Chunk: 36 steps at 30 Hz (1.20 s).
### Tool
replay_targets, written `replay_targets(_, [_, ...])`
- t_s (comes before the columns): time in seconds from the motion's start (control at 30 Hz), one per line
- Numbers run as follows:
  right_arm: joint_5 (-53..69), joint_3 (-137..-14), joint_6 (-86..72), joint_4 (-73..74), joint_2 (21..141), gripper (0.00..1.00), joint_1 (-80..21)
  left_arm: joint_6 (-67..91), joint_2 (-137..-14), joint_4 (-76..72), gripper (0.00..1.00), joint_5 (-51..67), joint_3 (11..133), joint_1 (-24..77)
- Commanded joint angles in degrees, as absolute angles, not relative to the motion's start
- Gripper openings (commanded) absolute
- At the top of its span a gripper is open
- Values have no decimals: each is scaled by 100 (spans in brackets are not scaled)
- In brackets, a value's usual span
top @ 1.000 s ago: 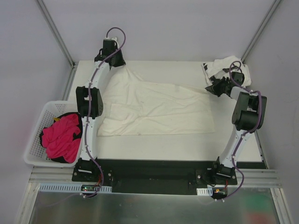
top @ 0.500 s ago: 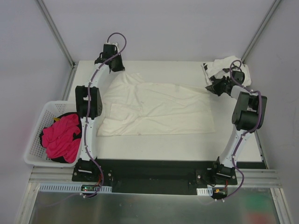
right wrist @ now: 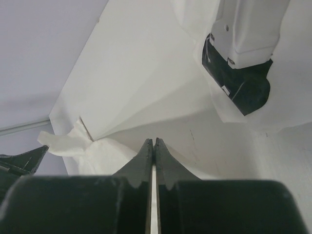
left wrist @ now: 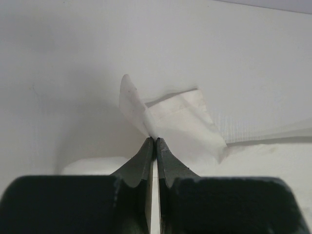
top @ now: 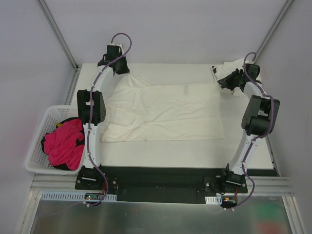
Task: Fold and stack the t-shirts
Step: Grap the side of the flattened tshirt furthest away from the robot with both arms
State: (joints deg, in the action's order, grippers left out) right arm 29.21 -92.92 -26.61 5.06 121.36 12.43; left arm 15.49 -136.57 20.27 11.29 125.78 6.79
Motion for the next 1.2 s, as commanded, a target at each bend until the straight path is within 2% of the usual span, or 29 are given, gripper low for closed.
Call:
replay_targets(0.0, [2927,-9369,-2575,650,12050,1,1222,1354,-13078,1916,0,958,12533,703])
replay_targets(0.53, [2953,-9571,-2435,940,11945,1,1213,1187,-12621,1907,0,764,12191,703])
replay_targets(1.17, [2944,-9756,-2127,1529,11224,1,1239,1090,-11795,1907,0,782,11303,703])
